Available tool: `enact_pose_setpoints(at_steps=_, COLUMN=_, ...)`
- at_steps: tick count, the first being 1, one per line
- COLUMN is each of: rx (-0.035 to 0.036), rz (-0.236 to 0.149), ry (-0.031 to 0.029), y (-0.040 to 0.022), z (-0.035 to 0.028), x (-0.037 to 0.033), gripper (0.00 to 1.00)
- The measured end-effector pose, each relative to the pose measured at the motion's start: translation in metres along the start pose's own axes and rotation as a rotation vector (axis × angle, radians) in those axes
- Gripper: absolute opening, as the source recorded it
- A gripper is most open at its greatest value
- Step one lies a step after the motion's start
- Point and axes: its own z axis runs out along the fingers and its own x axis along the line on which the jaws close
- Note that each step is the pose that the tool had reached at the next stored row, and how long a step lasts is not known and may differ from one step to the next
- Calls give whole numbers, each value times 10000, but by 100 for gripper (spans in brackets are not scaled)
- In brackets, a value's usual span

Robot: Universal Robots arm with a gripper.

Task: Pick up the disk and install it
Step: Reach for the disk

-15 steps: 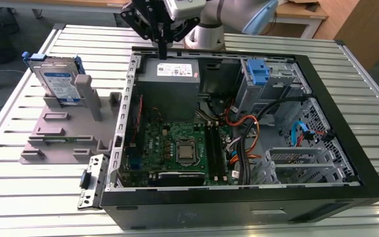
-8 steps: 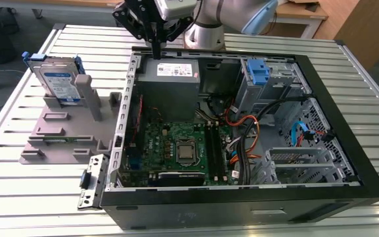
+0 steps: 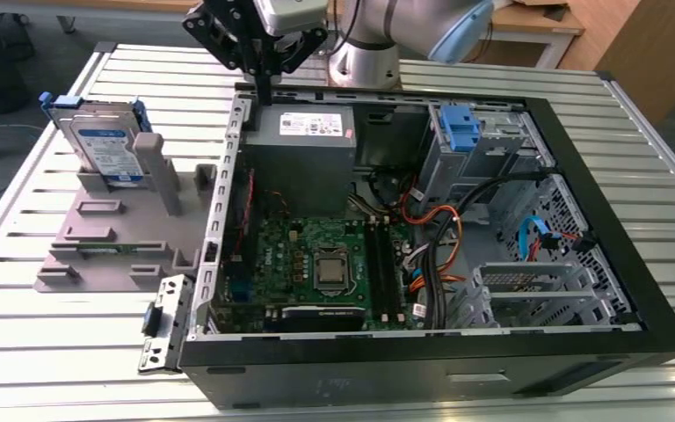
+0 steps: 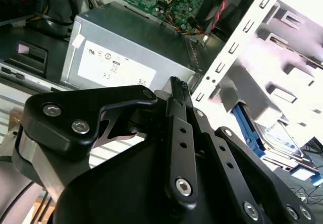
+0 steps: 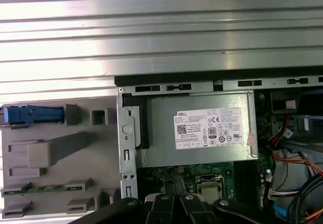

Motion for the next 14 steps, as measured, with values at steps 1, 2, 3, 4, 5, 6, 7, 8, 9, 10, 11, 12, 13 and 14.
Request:
enact_pose_setpoints(at_steps=1, rx=0, rz=0, ry=0, y=-2, z=0, x=22, gripper=11)
enact_pose_setpoints(at_steps=2, rx=1, rz=-1, ry=0, y=-3, z=-1, x=42, gripper=11)
enact_pose_setpoints(at_steps=3, rx=1, rz=-2, ry=0, y=-5, z=-2, x=62, gripper=11)
enact_pose_setpoints(at_steps=4, rx=0, rz=-2, ry=-1, y=-6, z=-2, x=83, gripper=11)
enact_pose_setpoints(at_steps=5, rx=0, rz=-1, ry=-1, y=-8, z=-3, x=105, gripper=11)
enact_pose_setpoints(at_steps=6, rx=0, rz=0, ry=-2, y=-9, z=-3, x=126, gripper=11)
enact_pose_setpoints(at_steps=7, rx=0, rz=0, ry=-2, y=-11, z=-4, x=148, gripper=11)
enact_pose_setpoints(at_steps=8, rx=0, rz=0, ry=-3, y=-13, z=-4, x=168, gripper=11)
enact_pose_setpoints(at_steps=9, rx=-1, rz=0, ry=-3, y=-14, z=-4, x=188, gripper=11)
enact_pose_setpoints(at_steps=10, rx=-1, rz=-1, ry=-4, y=-16, z=-5, x=207, gripper=11)
enact_pose_setpoints(at_steps=11, rx=0, rz=-1, ry=-4, y=-17, z=-6, x=226, gripper=11)
enact_pose_setpoints(at_steps=12, rx=-1, rz=-1, ry=-4, y=-18, z=-6, x=240, gripper=11)
enact_pose_setpoints(at_steps=13, rx=0, rz=-1, ry=-4, y=-19, z=-6, x=251, gripper=11)
enact_pose_setpoints(at_steps=14, rx=0, rz=-1, ry=-4, y=-19, z=-6, x=257, gripper=11)
